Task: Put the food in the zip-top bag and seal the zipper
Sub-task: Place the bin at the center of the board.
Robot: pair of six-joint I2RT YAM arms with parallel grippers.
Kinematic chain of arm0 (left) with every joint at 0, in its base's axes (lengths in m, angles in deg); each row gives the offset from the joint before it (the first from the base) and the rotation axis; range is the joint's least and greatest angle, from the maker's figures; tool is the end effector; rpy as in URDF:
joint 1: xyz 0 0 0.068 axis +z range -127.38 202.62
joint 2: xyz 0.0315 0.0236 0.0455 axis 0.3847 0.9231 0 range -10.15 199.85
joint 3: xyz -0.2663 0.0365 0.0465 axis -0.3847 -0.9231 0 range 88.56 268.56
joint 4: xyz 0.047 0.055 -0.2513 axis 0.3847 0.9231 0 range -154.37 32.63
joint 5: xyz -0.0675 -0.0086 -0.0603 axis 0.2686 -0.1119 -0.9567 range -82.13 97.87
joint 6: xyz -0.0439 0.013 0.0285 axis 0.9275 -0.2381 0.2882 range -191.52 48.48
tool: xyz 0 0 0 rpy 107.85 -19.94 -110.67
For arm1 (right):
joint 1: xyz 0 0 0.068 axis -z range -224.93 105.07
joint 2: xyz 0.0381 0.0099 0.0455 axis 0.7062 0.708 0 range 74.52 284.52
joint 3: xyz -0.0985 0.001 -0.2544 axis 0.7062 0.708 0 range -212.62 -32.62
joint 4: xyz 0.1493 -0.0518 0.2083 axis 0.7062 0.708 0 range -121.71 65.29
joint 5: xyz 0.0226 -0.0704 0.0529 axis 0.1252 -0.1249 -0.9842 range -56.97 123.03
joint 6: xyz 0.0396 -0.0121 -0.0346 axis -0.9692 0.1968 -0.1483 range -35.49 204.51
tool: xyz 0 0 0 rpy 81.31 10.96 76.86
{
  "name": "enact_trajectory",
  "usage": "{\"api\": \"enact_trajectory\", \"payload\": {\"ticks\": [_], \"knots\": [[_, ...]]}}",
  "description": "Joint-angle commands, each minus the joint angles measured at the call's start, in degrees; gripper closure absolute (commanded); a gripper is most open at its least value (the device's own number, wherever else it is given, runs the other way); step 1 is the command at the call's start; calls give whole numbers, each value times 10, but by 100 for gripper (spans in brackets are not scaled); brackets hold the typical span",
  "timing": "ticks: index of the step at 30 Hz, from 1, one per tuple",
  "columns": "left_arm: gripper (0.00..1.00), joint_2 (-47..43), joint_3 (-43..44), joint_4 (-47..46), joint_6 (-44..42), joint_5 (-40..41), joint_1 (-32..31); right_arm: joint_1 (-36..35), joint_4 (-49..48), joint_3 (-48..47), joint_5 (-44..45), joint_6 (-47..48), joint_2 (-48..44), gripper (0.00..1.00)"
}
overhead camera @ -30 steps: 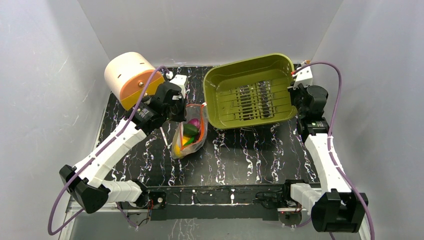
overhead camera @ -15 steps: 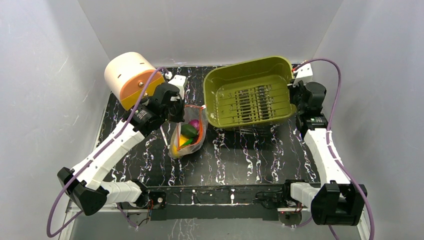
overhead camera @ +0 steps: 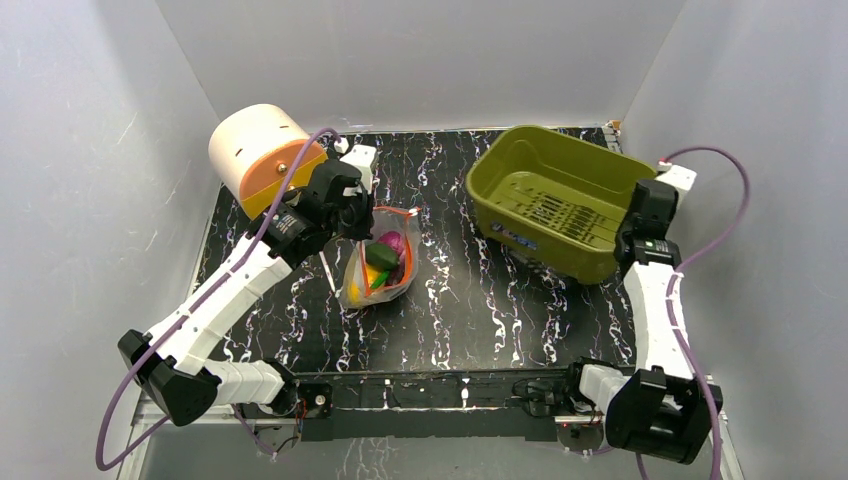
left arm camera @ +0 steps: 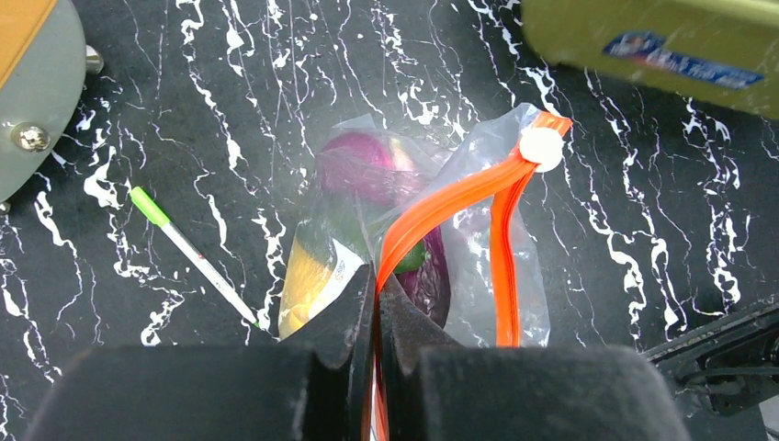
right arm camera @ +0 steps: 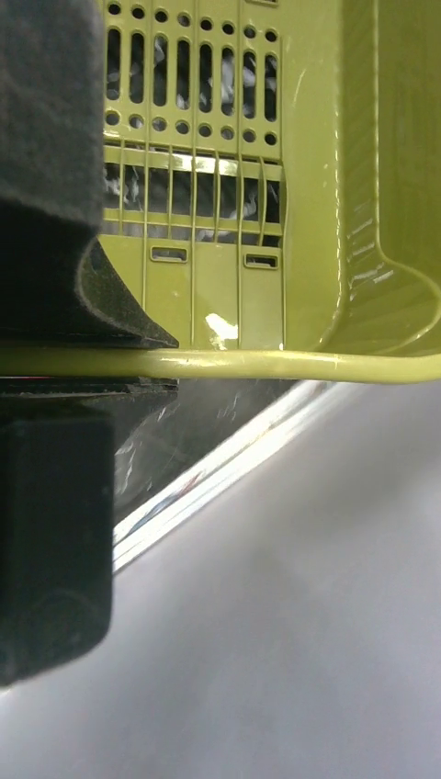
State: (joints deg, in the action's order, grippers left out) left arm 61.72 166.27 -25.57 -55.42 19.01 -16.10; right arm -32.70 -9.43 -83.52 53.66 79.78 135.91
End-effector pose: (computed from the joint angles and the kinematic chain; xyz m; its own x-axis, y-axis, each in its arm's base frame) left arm 0.2126 -0.1615 0.3898 -0.5430 0.0866 -0.8353 0.3505 0.9273 -0.1317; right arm 0.2276 -0.0623 0.3015 -0.4870 0.1845 -0.8537 0.5296 0.8396 -0.1207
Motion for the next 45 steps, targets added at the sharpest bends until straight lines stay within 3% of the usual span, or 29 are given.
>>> {"api": "enact_trajectory", "payload": {"ticks": [1,11,18,23,34,45], "knots": [[100,-3,30,-15,4,-19,3,58,14,-4,89,-89,-39,100],[100,-5,33,-10,9,-26,3,89,42,41,62,-125,-85,99],[100,-10,26,-22,10,-34,3,89,81,45,81,-155,-93,73],[100,-16,19,-39,3,-57,3,89,116,11,46,-144,-81,51],[100,-33,-10,-90,-15,-178,3,57,165,-115,-102,-71,-75,50],[100,-37,-35,-102,-26,-248,3,-55,98,-127,-276,58,-86,50]]}}
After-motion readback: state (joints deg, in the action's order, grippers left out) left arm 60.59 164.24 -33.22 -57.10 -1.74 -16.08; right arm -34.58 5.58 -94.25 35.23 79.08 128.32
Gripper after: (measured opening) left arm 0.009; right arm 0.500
